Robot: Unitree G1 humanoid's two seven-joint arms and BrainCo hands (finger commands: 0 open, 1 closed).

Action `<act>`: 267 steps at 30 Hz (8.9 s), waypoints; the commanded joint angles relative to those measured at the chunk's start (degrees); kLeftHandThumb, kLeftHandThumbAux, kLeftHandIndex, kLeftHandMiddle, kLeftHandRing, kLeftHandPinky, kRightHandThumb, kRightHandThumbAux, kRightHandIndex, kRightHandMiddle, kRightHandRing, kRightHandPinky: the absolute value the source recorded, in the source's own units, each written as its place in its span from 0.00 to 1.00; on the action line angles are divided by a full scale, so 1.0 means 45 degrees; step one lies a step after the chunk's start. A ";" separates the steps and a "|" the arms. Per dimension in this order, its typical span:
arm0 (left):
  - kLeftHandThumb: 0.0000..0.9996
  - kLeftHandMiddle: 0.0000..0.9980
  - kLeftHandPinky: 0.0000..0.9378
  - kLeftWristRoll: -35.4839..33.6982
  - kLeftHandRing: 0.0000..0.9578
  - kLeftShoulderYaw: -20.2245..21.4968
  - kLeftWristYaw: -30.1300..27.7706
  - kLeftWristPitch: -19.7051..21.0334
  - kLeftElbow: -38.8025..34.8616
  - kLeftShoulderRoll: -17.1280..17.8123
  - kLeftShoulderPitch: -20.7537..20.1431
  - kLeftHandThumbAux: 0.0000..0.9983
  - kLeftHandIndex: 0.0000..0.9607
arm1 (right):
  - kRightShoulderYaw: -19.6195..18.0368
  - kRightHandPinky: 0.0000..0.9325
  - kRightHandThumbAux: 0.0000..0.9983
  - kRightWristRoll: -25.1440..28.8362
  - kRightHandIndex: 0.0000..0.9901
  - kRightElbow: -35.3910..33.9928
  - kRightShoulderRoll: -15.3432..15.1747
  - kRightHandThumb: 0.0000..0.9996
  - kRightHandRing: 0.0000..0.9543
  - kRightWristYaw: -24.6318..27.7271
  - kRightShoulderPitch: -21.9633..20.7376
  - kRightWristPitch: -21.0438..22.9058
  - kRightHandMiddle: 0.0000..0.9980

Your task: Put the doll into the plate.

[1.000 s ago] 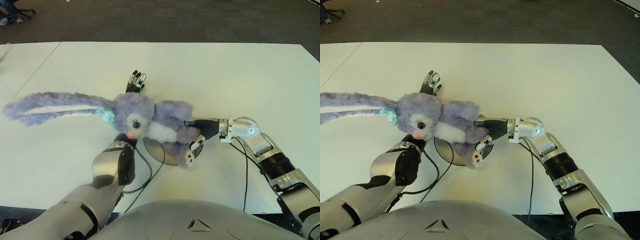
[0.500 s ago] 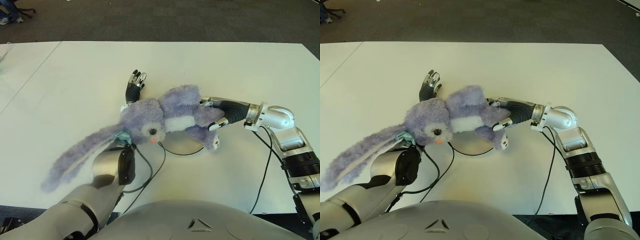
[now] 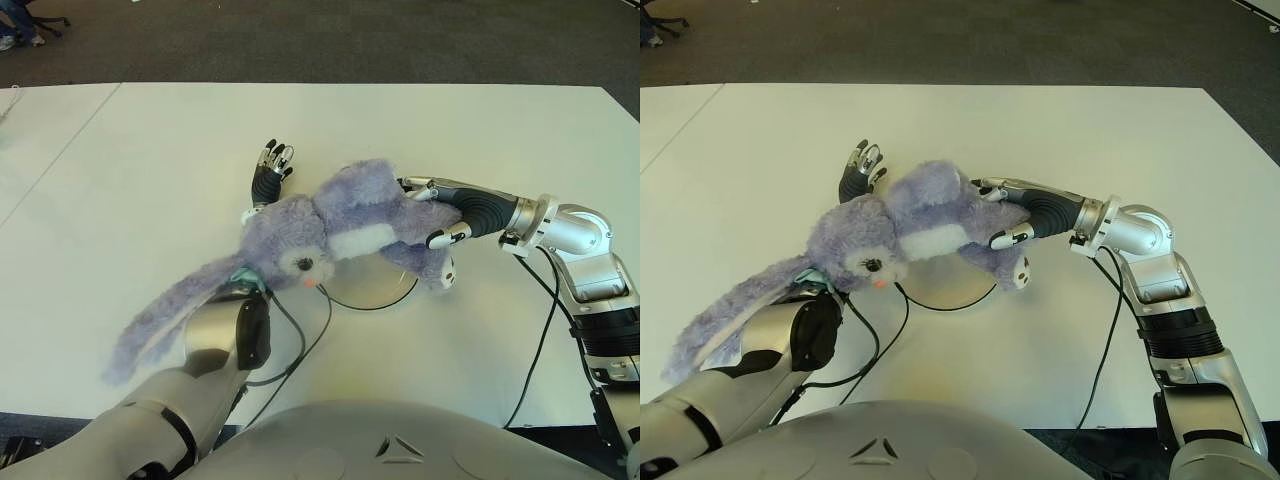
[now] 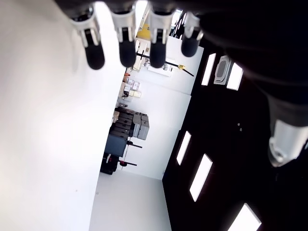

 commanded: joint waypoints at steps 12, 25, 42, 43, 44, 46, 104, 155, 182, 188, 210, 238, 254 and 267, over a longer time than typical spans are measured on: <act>0.00 0.10 0.07 0.0049 0.09 0.0050 0.0422 0.1701 0.1689 -0.0487 0.2569 0.54 0.00 | -0.0137 0.00 0.26 -0.0090 0.00 -0.0080 0.0352 0.12 0.00 -0.0449 0.0191 0.0149 0.00; 0.00 0.11 0.09 0.0045 0.10 0.0057 0.0425 0.1645 0.1684 -0.0482 0.2571 0.54 0.00 | -0.0327 0.00 0.25 -0.0128 0.00 0.0019 0.0316 0.11 0.00 -0.0594 0.0412 0.0034 0.00; 0.00 0.11 0.09 0.0042 0.10 0.0074 0.0413 0.1651 0.1689 -0.0460 0.2571 0.53 0.01 | -0.0391 0.00 0.26 0.0012 0.00 -0.0175 0.0357 0.09 0.00 -0.0642 0.0537 0.0290 0.00; 0.00 0.11 0.10 0.0046 0.10 0.0071 0.0420 0.1653 0.1689 -0.0459 0.2570 0.53 0.01 | -0.0396 0.00 0.26 0.0024 0.00 -0.0183 0.0361 0.09 0.00 -0.0640 0.0534 0.0306 0.00; 0.00 0.11 0.10 0.0052 0.10 0.0067 0.0434 0.1661 0.1692 -0.0457 0.2570 0.53 0.01 | -0.0422 0.00 0.27 0.0078 0.00 -0.0201 0.0394 0.09 0.00 -0.0662 0.0540 0.0370 0.00; 0.00 0.12 0.10 0.0056 0.11 0.0065 0.0440 0.1656 0.1693 -0.0463 0.2585 0.52 0.02 | -0.0535 0.00 0.27 0.0249 0.00 -0.0307 0.0466 0.09 0.00 -0.0748 0.0614 0.0538 0.00; 0.00 0.11 0.08 -0.0093 0.11 0.0222 0.0120 0.1505 0.1678 -0.0518 0.2640 0.50 0.01 | -0.3769 0.00 0.28 0.8490 0.00 -0.3248 0.6184 0.08 0.00 -0.7037 0.0839 0.9646 0.00; 0.00 0.11 0.05 -0.0216 0.11 0.0365 0.0010 0.1563 0.1677 -0.0250 0.2643 0.49 0.00 | -0.6960 0.00 0.57 0.5711 0.02 1.7702 0.4309 0.00 0.00 -0.7525 -0.6621 0.3134 0.04; 0.00 0.10 0.07 0.0019 0.09 0.0128 0.0156 0.1396 0.1626 -0.0073 0.2746 0.53 0.00 | -0.2327 0.06 0.75 -0.1798 0.05 1.8181 0.6532 0.00 0.03 -1.3018 -0.4942 0.1772 0.05; 0.00 0.09 0.08 -0.0120 0.09 0.0252 0.0073 0.1481 0.1628 -0.0043 0.2735 0.53 0.00 | -0.2674 0.08 0.80 -0.1629 0.05 1.8210 0.7196 0.00 0.04 -1.3388 -0.4382 0.1544 0.04; 0.00 0.08 0.06 -0.0308 0.08 0.0406 -0.0352 0.1332 0.1579 0.0100 0.2953 0.55 0.00 | -0.1751 0.11 0.79 -0.3463 0.13 1.7890 0.8391 0.00 0.11 -1.6647 -0.1472 -0.2588 0.11; 0.00 0.09 0.06 -0.0032 0.08 0.0113 -0.0504 0.1268 0.1572 0.0219 0.2991 0.60 0.00 | -0.0386 0.12 0.86 -0.4326 0.15 1.8064 0.8141 0.00 0.13 -1.7402 -0.1850 -0.0588 0.15; 0.00 0.08 0.06 0.0110 0.08 -0.0029 -0.0425 0.1228 0.1579 0.0191 0.2980 0.59 0.00 | -0.1367 0.16 0.85 -0.3684 0.18 1.8016 0.8289 0.00 0.15 -1.6704 -0.1827 -0.1188 0.18; 0.00 0.08 0.07 0.0028 0.07 0.0025 -0.0498 0.1208 0.1570 0.0148 0.2994 0.60 0.00 | -0.1999 0.16 0.85 -0.3473 0.19 1.7970 0.8389 0.00 0.17 -1.6173 -0.1840 -0.1519 0.20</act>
